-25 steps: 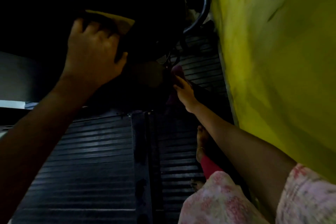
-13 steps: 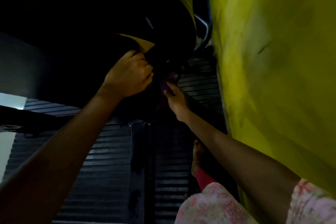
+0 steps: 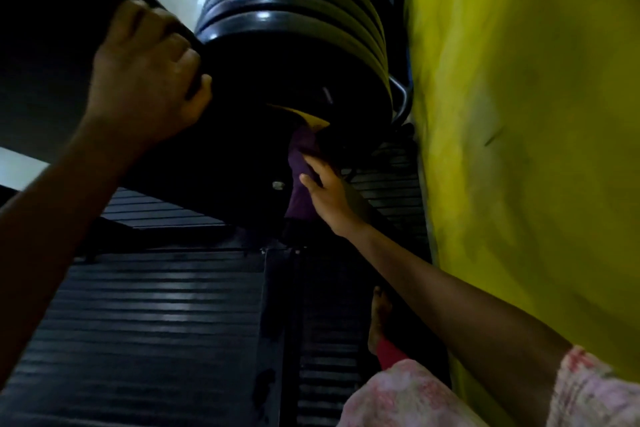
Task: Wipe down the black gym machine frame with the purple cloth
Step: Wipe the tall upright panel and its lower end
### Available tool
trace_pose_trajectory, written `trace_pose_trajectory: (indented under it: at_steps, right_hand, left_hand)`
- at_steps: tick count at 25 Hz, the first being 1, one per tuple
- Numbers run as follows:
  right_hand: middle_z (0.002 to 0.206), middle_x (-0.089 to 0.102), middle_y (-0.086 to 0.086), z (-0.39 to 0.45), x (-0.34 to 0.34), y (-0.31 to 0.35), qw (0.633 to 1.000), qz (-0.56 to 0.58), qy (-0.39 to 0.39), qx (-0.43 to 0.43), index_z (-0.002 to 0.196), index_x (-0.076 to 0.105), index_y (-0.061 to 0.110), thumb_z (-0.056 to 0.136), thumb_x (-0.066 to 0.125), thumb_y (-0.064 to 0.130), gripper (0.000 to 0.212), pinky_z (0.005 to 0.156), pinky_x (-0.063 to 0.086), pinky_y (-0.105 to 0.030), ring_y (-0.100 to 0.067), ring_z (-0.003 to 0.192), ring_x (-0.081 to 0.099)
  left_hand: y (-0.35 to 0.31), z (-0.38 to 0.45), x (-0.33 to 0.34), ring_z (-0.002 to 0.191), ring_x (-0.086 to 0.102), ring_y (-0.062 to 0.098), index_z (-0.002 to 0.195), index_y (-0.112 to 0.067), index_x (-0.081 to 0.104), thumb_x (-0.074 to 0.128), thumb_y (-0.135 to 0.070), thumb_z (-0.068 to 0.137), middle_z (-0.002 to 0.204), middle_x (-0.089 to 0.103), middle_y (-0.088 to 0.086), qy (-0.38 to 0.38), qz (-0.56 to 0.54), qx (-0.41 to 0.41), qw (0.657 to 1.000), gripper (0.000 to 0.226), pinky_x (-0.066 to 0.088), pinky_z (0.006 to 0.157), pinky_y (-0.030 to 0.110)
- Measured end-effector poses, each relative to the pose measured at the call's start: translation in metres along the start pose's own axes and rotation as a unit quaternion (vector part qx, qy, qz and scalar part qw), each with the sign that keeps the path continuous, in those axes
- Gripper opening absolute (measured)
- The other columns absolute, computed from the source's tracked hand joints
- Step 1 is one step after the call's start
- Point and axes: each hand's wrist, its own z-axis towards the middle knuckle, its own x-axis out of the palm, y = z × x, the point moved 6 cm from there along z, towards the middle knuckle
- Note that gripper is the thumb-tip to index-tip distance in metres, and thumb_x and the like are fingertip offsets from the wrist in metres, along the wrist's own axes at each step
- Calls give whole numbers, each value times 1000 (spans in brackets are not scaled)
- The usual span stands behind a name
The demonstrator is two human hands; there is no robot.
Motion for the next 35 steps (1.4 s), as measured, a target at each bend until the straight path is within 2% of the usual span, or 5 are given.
trace_pose_trajectory:
  at_steps: [5,19,22,28,35]
  right_hand:
    - [145,43,-6,4,7,30,999,20,-3,36,139,45,13,97,49,9,43,112,32,-38,-22,134,39]
    - [129,49,4,5,26,119,995,28,20,-96,133,50,10,93,54,2,41,112,33,-34,-13,126,43]
    - [136,48,-1,13,23,127,998,19,30,-47,135,48,14,94,54,6,43,112,33,-35,-18,130,42]
    - [136,48,-2,-1,39,201,953,-92,27,-287,132,53,14,90,59,11,43,99,22,-4,-13,114,39]
    - [133,52,-8,6,64,310,850,-97,4,-517,126,53,24,92,49,29,35,104,34,-49,-29,123,41]
  left_hand:
    - [-15,2,8,73,61,34,74,-3,58,42,-25,92,76,63,18,0,-1,7,1000,33,33,77,40]
    - [-20,12,3,63,60,26,78,-11,61,39,-20,81,72,62,7,30,-11,46,998,24,31,71,33]
    - [-14,12,-8,85,67,29,99,-4,66,38,-19,78,103,69,14,2,-63,-17,998,39,35,83,36]
    - [60,10,-64,133,32,31,123,-6,50,61,-21,76,141,47,18,-108,22,-219,969,50,9,114,48]
    - [160,-13,-123,138,18,39,140,6,31,61,-58,83,146,28,34,-188,58,-441,876,91,1,116,47]
